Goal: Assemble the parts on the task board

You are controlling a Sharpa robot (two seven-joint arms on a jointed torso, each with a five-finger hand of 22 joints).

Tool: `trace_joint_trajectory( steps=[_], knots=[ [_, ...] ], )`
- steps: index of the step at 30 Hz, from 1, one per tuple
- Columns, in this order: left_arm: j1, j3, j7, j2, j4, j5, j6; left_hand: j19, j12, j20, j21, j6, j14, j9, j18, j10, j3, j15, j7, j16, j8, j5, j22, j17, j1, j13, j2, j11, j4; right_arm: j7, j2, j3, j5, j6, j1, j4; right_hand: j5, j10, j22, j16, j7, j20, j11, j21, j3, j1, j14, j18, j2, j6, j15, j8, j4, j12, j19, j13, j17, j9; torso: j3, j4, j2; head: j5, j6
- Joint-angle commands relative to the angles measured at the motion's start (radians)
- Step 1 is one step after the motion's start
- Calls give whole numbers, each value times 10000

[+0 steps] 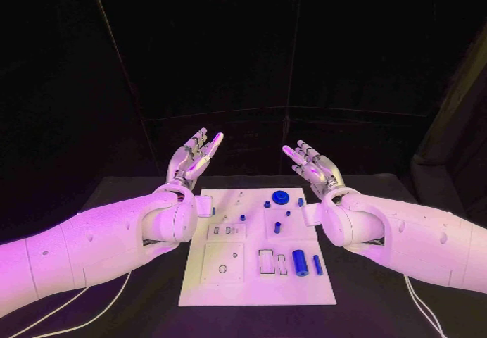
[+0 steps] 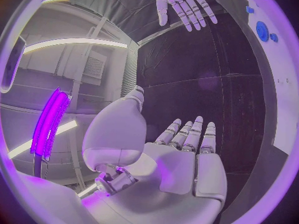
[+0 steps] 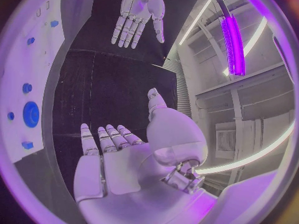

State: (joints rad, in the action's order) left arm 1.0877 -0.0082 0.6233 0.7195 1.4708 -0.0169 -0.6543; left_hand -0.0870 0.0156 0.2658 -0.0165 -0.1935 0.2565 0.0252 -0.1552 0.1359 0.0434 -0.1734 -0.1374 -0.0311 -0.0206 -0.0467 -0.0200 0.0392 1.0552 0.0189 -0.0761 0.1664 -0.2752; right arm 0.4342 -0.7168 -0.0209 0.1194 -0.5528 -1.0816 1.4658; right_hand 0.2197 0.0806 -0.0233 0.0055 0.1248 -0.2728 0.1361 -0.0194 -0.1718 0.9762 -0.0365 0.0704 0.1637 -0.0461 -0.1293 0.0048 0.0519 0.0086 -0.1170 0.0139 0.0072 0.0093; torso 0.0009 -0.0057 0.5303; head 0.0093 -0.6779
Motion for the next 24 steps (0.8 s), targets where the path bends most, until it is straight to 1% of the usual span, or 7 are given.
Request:
trace_joint_trajectory(
  steps=[1,6,7,10,14,18,24],
  knots=[
    [24,6,639,-10,-8,-1,522,-24,50,165,-73,-148,157,26,-203,22,18,-37,-753,-76,-65,-54,-21,24,448,24,-30,146,-171,-480,62,-15,982,1481,-57,-112,115,58,-19,30,573,-166,134,-67,-131,430,-49,105,59,-110,-141,58,16,67,-35,16,14,17,1,-5,-7,1,-2],
    [24,6,639,-10,-8,-1,522,-24,51,171,-74,-152,149,26,-200,22,4,-48,-771,-75,-66,-55,-22,23,453,24,-23,165,-170,-598,130,-36,1197,1831,-95,-222,89,184,-29,48,699,-182,247,-84,-171,591,-147,130,108,-204,-225,76,142,86,-70,34,31,34,1,-5,-7,1,-2],
    [22,6,600,65,-137,-85,566,-24,51,171,-74,-152,149,26,-200,22,4,-48,-771,-75,-66,-55,-22,23,453,24,-23,165,-170,-591,-97,-36,1157,1802,-95,-281,86,256,-35,60,747,-186,293,-94,-177,684,-217,137,127,-255,-259,84,213,96,-94,43,42,41,1,-56,6,-53,-184],
    [22,6,599,129,-126,-114,578,-27,53,176,-76,-165,157,28,-198,33,-2,-56,-787,-77,-68,-56,-23,25,459,26,-13,181,-169,-498,-93,-36,1229,1673,-96,-387,76,770,-114,169,941,-193,479,-222,-148,1140,-743,209,179,-679,-411,164,537,179,-457,104,121,105,-16,-66,3,-88,-184],
    [23,5,593,220,-103,-134,598,-31,56,184,-80,-181,165,31,-194,48,-13,-71,-812,-80,-72,-55,-25,28,469,28,0,205,-167,-340,-116,-34,1575,1360,-97,-583,21,2648,-380,617,1315,-219,859,-738,30,2030,-2540,345,264,-2188,-783,449,1160,481,-1746,275,314,285,-33,-54,31,-132,-217],
    [23,5,572,347,-28,-141,672,-38,67,206,-89,-233,235,38,-172,110,-39,-120,-877,-100,-81,-55,-30,43,503,37,39,270,-164,-224,-188,-29,2164,1100,-104,-721,-24,5800,-770,1338,1465,-201,1099,-1623,218,2701,-5323,599,248,-4484,-990,958,1714,1126,-3835,511,523,533,-11,-75,103,-136,-205],
    [23,4,560,484,61,-144,998,-231,179,255,-189,-826,1354,108,9,783,-19,-367,-1158,-435,-189,-51,-85,231,783,114,274,573,-108,-323,-292,-21,3437,1090,-169,-976,-246,8135,-1013,1892,1252,-158,705,-2486,384,3290,-8247,1086,219,-7166,-522,1494,2303,1521,-5832,521,604,705,-10,-69,206,-129,-183]
  ],
)
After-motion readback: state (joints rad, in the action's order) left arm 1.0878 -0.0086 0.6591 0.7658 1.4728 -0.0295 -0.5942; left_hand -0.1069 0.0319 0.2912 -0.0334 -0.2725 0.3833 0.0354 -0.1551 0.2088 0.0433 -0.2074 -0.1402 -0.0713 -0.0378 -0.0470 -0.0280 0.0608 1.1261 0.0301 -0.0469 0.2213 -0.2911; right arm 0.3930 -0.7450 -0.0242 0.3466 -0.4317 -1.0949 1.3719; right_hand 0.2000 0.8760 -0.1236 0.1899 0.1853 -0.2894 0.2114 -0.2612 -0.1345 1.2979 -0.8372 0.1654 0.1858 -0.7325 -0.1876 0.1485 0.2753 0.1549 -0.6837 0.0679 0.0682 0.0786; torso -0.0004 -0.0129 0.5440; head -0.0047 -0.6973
